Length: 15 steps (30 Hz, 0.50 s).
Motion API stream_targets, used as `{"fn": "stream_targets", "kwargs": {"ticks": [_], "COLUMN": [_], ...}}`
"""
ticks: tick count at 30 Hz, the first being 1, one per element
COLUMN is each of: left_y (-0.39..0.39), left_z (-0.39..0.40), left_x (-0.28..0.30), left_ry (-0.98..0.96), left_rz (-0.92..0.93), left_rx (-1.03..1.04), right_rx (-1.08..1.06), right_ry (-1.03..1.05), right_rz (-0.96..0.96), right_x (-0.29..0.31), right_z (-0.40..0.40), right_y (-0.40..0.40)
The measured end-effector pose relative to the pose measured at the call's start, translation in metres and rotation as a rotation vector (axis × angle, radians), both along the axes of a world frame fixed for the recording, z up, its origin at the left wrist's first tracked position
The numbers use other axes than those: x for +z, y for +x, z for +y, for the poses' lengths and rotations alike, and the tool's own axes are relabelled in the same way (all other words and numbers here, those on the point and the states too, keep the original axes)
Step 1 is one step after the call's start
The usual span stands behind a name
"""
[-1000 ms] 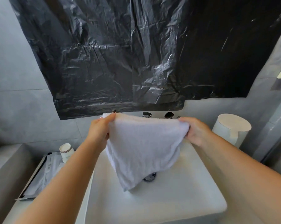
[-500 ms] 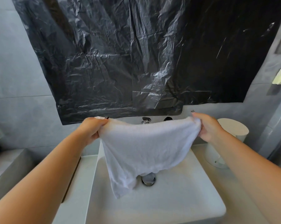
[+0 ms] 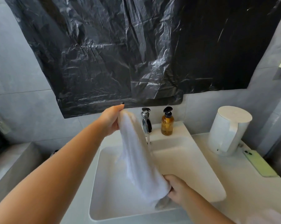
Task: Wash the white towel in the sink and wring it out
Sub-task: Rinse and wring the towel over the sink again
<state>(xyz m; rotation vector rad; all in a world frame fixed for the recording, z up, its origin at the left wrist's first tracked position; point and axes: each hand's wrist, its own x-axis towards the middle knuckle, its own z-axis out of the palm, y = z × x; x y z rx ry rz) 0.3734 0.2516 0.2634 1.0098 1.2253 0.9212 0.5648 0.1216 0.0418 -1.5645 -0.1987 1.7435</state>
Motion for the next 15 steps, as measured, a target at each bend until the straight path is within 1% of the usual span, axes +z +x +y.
{"fn": "stream_targets", "kwargs": {"ticks": [2, 4, 7, 9, 11, 12, 13, 14, 15], "left_y": [-0.008, -0.023, -0.044, -0.054, -0.061, -0.065, -0.068, -0.072, -0.074], "left_z": [0.001, 0.001, 0.000, -0.001, -0.003, -0.004, -0.003, -0.002, 0.000], "left_x": [-0.003, -0.010, -0.021, -0.027, -0.030, -0.030, -0.031, -0.032, -0.033], "left_ry": [-0.065, -0.138, -0.144, -0.111, -0.086, -0.072, -0.059, -0.040, -0.015], "left_rz": [0.124, 0.243, 0.321, 0.312, 0.301, 0.297, 0.289, 0.265, 0.242], "left_rx": [0.005, -0.043, -0.036, 0.008, 0.047, 0.073, 0.105, 0.147, 0.196], "right_rx": [-0.134, -0.167, -0.096, 0.001, 0.045, 0.007, -0.025, -0.012, -0.011], "right_ry": [0.047, 0.044, -0.109, -0.200, -0.223, -0.194, -0.095, 0.026, 0.153], "right_rz": [0.047, 0.126, 0.149, 0.168, 0.110, 0.047, -0.032, -0.117, -0.163], "right_x": [-0.001, 0.006, 0.019, 0.022, 0.023, 0.024, 0.030, 0.045, 0.061], "right_z": [-0.002, -0.007, -0.014, -0.014, -0.010, -0.006, 0.000, 0.007, 0.012], "right_y": [0.003, 0.011, 0.023, 0.023, 0.016, 0.016, 0.019, 0.023, 0.033]}}
